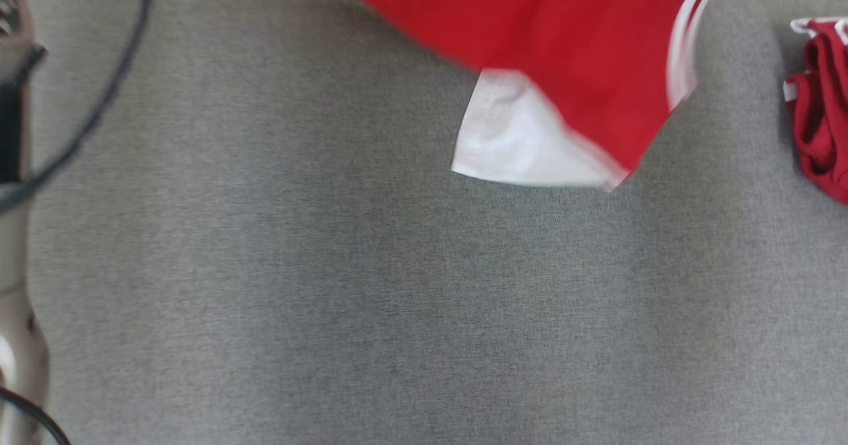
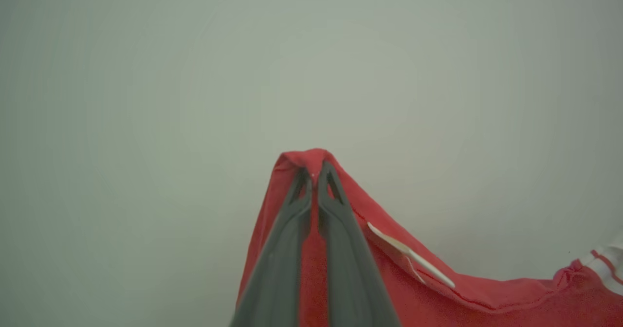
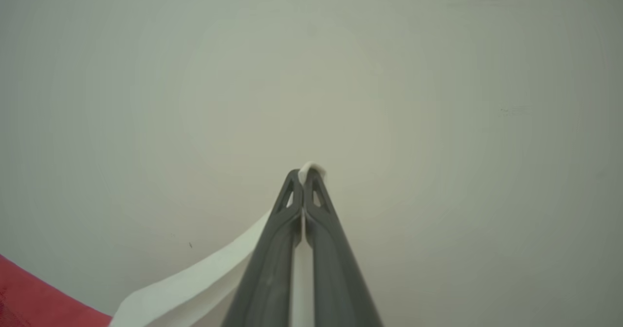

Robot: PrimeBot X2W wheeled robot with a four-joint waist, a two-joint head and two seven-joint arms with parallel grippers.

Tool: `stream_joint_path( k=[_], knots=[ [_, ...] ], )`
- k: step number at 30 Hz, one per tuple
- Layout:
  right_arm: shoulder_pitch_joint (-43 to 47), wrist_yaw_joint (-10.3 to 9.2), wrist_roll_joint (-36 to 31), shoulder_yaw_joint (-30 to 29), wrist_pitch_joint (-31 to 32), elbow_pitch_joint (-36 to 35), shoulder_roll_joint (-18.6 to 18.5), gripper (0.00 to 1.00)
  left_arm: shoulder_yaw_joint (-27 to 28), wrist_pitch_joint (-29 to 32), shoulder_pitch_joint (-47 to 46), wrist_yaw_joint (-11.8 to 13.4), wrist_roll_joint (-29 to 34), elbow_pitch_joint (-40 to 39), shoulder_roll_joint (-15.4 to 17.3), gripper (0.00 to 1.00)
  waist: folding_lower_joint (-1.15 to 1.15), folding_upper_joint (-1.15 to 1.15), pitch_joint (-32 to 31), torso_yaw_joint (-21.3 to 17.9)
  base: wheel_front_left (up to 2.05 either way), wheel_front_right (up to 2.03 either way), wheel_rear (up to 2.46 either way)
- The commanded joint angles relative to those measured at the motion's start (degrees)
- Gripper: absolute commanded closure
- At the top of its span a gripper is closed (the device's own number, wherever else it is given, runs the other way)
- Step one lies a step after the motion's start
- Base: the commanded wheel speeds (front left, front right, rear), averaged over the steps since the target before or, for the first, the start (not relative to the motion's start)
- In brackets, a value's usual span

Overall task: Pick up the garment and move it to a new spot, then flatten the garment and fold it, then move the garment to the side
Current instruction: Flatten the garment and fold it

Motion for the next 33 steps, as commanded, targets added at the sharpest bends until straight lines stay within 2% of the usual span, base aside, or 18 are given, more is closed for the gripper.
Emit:
stream_joint_path(
  k=[1,5,7,11,14,18,22,25,26,29,33],
  knots=[
    [-1.9,-0.05,-0.3,-0.9,-2.2,0.6,0.3,1.0,0.2,-1.6,-1.5,0.0,0.5,0.6,0.5,1.0,-0.02,-0.01,1.9,-1.3,0.0,0.0,0.0],
    [-7.9,-0.06,-3.2,-5.2,-14.3,3.5,1.2,1.0,-1.5,-8.3,-6.1,-0.5,5.2,1.8,1.7,1.0,-0.02,-0.01,2.2,-2.3,0.0,0.0,0.0],
    [-9.1,-0.06,-5.0,-5.4,-17.2,3.8,1.9,1.0,-1.8,-11.7,-7.4,-0.2,6.8,2.1,1.4,1.0,-0.02,-0.01,2.1,-2.5,0.0,0.0,0.0],
    [-9.7,-0.06,-6.6,-4.8,-18.9,0.0,0.6,1.0,-1.3,-15.6,-8.8,-0.2,7.9,1.5,1.0,1.0,-0.02,-0.01,2.2,-2.2,0.0,0.0,0.0],
    [-5.9,-0.06,-6.3,-4.6,-18.8,-4.1,-0.8,1.0,-0.9,-16.3,-6.8,-0.9,7.3,1.3,-0.4,1.0,-0.02,-0.01,3.1,-1.2,0.0,0.0,0.0],
    [1.1,-0.06,-3.5,0.7,-18.6,-5.0,-4.2,1.0,-2.3,-16.6,-1.2,-3.4,6.9,2.9,-1.2,1.0,-0.02,-0.01,3.4,0.3,0.0,0.0,0.0],
    [10.1,-0.06,1.4,5.1,-12.9,-6.6,-9.9,1.0,-4.1,-16.8,4.0,-5.6,7.1,2.9,-1.6,1.0,-0.02,-0.01,2.8,2.1,0.0,0.0,0.0],
    [18.1,-0.06,5.5,6.1,-5.6,-10.0,-12.3,1.0,-5.3,-16.6,9.6,-6.9,6.3,2.0,-1.2,1.0,-0.02,-0.01,1.6,2.9,0.0,0.0,0.0],
    [18.1,-0.06,5.5,6.1,-5.6,-10.0,-12.3,1.0,-5.3,-16.6,9.6,-6.9,6.3,2.0,-1.2,1.0,-0.02,-0.01,1.6,2.9,0.0,0.0,0.0],
    [26.2,-0.06,9.1,4.0,3.9,-14.5,-14.3,1.0,-6.0,-15.3,15.6,-7.8,4.4,-0.3,-0.6,1.0,-0.02,-0.01,-0.5,3.2,0.0,0.0,0.0],
    [36.4,-0.05,11.7,-1.7,17.3,-22.1,-13.3,1.0,-6.5,-11.1,25.0,-8.5,0.4,-5.1,0.6,1.0,-0.02,-0.01,-3.7,2.8,0.0,0.0,0.0]
  ],
)
